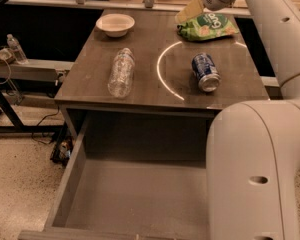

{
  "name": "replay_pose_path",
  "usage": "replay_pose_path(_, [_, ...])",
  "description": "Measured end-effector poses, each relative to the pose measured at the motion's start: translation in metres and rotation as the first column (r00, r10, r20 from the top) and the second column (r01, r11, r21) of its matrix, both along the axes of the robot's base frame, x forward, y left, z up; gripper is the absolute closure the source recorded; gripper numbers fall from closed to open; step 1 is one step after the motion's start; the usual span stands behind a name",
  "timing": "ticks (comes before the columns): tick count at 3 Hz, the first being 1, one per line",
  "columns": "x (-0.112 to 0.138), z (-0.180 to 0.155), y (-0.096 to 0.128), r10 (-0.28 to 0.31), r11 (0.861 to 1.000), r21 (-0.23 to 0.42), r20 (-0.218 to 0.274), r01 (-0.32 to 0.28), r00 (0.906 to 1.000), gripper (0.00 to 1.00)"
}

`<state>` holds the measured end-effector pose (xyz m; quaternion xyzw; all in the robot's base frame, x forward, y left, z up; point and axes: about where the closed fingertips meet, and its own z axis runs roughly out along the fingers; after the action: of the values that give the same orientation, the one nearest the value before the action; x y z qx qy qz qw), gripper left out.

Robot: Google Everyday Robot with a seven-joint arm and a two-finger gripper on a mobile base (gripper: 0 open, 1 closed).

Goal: Place green rice chip bag into top drawer

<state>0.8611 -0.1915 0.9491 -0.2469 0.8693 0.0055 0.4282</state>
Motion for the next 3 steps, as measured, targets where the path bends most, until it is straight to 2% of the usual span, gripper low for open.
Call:
replay_pose_path(1, [0.000,0.000,0.000,0.001,1.000,0.000,-0.001,-0.001,1.0000,0.00])
replay_pose_path(2, [0.015,-0.007,0.006,-0.029,1.000,0.004,0.022,0.029,0.9993,0.00])
replay_pose_path(3, [0.048,-0.020,0.008,-0.099,0.995,0.005,0.085,0.099,0.9914,0.00])
